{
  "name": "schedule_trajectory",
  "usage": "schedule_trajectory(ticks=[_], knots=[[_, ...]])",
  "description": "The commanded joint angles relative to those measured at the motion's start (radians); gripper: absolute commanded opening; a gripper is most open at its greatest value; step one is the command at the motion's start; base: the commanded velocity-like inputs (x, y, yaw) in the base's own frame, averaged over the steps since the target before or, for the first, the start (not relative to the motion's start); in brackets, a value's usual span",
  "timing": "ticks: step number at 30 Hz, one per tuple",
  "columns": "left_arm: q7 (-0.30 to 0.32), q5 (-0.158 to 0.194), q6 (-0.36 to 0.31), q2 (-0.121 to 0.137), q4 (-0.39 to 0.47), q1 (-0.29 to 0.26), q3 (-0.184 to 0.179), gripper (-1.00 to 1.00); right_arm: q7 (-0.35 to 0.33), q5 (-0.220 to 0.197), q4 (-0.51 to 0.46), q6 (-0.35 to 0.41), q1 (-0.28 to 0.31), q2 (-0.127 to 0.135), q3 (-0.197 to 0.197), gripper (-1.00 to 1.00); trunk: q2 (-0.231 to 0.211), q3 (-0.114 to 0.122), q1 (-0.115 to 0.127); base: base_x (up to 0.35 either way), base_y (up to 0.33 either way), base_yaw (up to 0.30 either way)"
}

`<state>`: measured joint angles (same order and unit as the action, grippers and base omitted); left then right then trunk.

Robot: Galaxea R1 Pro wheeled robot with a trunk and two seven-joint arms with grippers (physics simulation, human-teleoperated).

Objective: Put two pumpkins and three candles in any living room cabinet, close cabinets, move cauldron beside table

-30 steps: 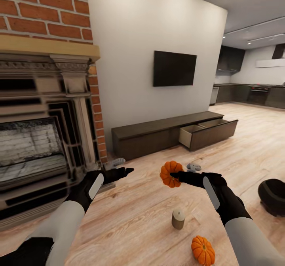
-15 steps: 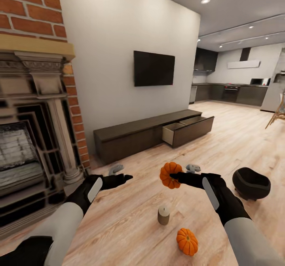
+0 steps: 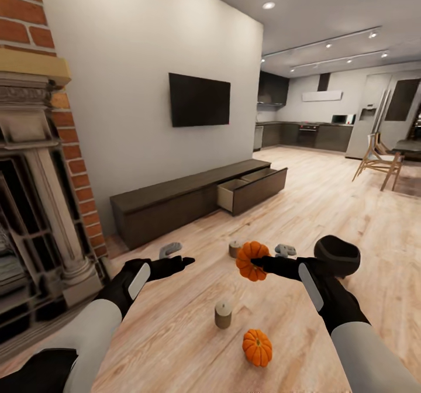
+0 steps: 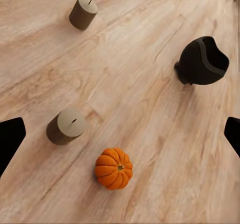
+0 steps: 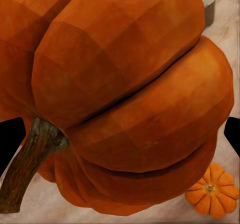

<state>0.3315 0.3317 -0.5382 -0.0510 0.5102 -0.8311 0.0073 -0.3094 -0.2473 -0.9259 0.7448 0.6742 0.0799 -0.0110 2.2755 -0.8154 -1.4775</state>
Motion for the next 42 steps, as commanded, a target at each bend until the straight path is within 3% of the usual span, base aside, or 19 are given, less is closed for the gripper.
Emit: schedule_trajectory(ticks=[1,16,24,42], knots=[[0.000,0.006,-0.002,0.000,0.001,0.000,0.001,1.00,-0.002,-0.002,0.000,0.005,0.001,0.000,-0.001,-1.00,0.001,-0.002,0.000,0.058,0.211,-0.255],[0.000,0.004,0.003,0.002,0.001,0.000,-0.004,1.00,0.000,-0.004,0.002,0.004,0.001,-0.001,-0.002,-1.00,0.001,-0.018,0.000,0.113,0.297,-0.223],[0.001,0.004,0.003,0.001,0.000,0.000,-0.007,1.00,-0.002,-0.004,0.002,0.005,0.001,-0.001,-0.003,-1.00,0.001,-0.019,0.000,0.029,0.041,-0.098],[0.002,0.004,0.003,0.000,-0.001,0.000,-0.007,1.00,-0.002,-0.003,0.002,0.005,0.001,0.000,-0.003,-1.00,0.001,-0.019,0.000,0.001,0.012,-0.287]])
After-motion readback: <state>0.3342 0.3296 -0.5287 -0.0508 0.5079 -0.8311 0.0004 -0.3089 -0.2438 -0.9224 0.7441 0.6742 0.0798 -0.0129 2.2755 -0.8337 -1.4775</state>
